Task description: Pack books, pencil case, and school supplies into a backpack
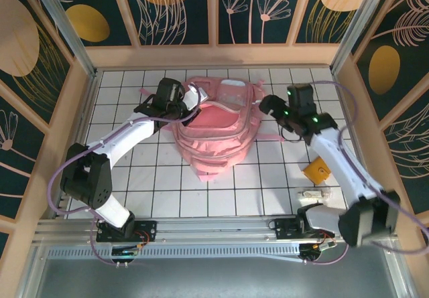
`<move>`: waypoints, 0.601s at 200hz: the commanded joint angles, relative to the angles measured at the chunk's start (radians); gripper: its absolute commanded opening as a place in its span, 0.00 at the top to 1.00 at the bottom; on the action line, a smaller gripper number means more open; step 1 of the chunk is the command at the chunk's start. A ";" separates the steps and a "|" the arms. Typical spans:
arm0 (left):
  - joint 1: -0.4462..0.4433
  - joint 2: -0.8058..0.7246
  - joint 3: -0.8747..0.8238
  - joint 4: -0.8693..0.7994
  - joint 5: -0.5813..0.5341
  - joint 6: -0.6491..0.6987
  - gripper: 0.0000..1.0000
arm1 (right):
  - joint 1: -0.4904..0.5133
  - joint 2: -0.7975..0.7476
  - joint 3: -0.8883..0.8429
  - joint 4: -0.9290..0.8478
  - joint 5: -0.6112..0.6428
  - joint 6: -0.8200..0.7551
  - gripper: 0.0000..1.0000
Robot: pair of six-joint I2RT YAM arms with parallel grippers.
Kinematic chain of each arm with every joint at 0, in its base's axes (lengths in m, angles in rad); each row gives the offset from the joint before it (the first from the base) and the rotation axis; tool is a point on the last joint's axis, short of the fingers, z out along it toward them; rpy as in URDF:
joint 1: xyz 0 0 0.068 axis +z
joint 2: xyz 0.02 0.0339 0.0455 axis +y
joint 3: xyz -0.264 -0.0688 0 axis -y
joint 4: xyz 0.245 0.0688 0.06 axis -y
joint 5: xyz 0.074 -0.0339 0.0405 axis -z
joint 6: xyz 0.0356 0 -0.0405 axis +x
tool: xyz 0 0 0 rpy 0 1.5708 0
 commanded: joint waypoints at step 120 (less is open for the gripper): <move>0.006 0.007 -0.006 -0.022 0.106 -0.204 1.00 | -0.644 0.039 -0.414 -0.040 0.166 0.060 0.01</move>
